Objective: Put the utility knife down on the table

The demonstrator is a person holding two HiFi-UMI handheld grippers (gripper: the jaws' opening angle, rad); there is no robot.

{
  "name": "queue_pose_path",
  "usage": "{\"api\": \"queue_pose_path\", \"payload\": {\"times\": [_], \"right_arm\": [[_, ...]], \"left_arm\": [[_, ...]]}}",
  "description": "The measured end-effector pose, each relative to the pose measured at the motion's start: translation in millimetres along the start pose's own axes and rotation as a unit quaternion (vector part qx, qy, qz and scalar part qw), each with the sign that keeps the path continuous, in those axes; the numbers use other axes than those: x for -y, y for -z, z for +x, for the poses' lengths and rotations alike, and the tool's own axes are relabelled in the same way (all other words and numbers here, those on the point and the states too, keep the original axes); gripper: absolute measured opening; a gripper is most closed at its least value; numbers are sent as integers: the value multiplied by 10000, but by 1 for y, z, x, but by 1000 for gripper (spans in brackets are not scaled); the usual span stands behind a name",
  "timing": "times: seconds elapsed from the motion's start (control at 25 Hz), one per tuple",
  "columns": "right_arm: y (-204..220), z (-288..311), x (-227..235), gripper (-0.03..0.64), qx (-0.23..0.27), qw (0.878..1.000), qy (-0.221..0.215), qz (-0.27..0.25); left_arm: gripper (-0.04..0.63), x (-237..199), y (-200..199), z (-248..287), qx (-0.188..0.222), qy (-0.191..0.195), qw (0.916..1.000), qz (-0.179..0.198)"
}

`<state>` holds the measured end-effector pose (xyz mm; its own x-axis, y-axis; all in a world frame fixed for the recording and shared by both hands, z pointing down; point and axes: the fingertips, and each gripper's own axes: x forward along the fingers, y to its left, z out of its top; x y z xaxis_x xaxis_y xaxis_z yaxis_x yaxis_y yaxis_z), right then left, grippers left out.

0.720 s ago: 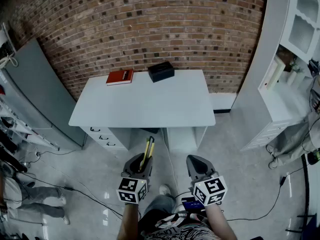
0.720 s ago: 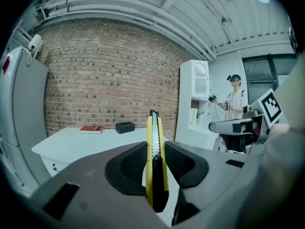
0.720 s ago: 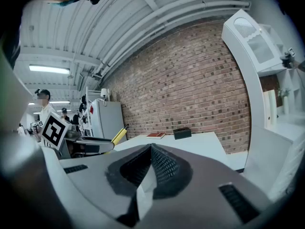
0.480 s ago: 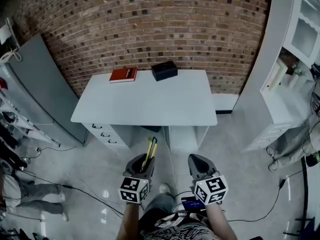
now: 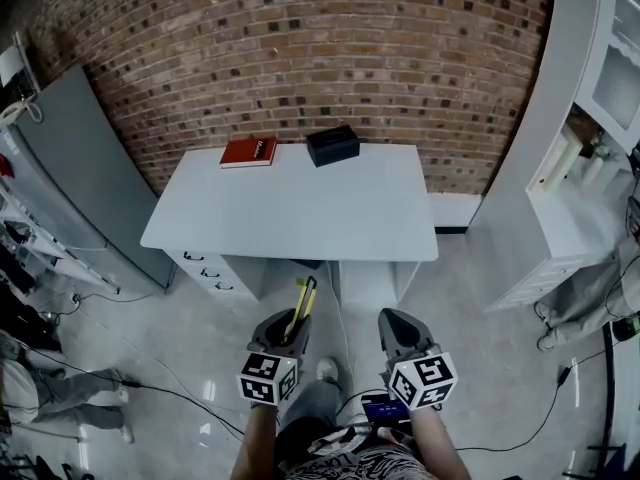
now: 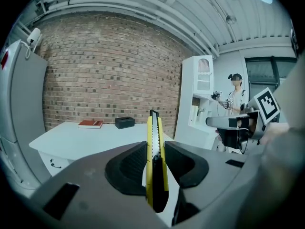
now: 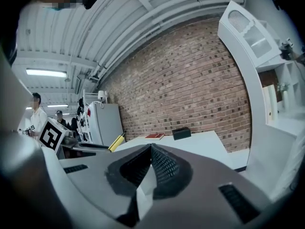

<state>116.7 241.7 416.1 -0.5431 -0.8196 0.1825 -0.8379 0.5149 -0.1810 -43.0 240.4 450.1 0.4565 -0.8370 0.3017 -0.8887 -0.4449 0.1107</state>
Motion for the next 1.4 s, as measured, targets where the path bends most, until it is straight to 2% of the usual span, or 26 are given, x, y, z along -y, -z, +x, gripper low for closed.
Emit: {"api": "queue_pose_path", "payload": {"times": [0.16,0.32,0.6,0.8,0.96,1.2,1.4], "right_arm": [[11,35,21,6,-186,9998,48,20],[8,95,49,6,-261,9996,129,-4],[-26,231,79,6,-406,9989,227,-49],[-37,295,90,6,-482,9983,337,-24],[-52,318,104,6,-298,9983,451,208],[-61,319,125,6,-235,9967,723,268],[-67,326,135,6,-175,9964,763,336]], "left_arm": [[121,-20,-6,36,11,28,10000,-25],[121,-58,-20,91,82,102,9999,-53],[121,-152,-62,182,-67,233,9997,-104],[121,-200,-78,232,-133,411,9989,-174],[121,-220,-83,261,-131,550,9981,-231],[121,-221,-82,285,-231,752,9966,-252],[121,-223,-90,300,-185,802,9963,-264]]}}
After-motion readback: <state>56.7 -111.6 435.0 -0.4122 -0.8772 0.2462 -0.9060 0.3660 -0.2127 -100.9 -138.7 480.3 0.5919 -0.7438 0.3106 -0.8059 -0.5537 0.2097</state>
